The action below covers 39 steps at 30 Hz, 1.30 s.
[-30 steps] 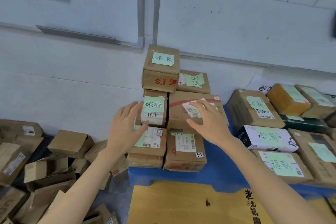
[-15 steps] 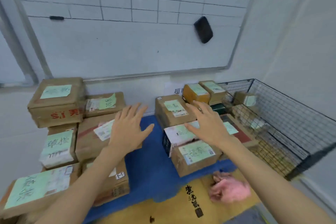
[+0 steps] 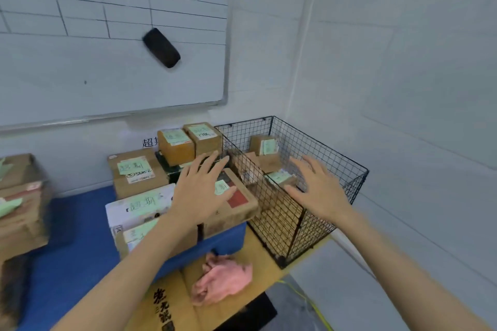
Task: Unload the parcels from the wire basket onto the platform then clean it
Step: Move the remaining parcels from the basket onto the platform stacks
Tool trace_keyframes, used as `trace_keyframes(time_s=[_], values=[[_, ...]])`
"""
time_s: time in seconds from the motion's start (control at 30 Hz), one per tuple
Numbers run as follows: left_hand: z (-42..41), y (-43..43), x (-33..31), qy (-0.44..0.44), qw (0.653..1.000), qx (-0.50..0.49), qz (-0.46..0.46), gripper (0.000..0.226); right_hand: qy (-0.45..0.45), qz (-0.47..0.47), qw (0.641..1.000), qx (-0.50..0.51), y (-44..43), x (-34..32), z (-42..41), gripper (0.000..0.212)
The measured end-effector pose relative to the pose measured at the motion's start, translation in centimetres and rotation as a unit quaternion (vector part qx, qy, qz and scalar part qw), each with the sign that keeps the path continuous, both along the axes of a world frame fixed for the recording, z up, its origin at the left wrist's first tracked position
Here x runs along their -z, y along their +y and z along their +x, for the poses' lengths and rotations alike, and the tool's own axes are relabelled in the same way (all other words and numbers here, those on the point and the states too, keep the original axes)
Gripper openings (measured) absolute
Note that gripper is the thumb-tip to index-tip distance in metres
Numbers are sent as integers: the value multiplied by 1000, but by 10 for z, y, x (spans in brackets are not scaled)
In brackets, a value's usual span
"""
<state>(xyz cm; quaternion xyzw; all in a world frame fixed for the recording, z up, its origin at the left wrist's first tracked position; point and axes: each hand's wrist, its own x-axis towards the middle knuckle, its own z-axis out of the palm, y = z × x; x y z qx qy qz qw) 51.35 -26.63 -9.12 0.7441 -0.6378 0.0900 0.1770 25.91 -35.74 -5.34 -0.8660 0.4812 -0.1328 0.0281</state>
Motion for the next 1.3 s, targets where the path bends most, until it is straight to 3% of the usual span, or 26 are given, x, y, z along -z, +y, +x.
trace_keyframes(time_s=[0.43, 0.63, 0.83, 1.13, 1.3], values=[[-91, -116, -13, 5, 999, 37, 7, 91, -66, 35, 996, 40, -92, 20, -105, 74], [-117, -203, -10, -9, 999, 40, 2, 75, -73, 19, 997, 21, -165, 23, -118, 71], [-124, -281, 0, 5, 1000, 17, 4, 89, -37, 33, 999, -6, -258, 24, -112, 71], [-114, -340, 23, 56, 997, -35, 48, 90, 11, 64, 994, -87, -358, 42, -68, 73], [-110, -358, 35, 103, 987, -115, 51, 75, 31, 88, 984, -154, -391, 59, -16, 78]])
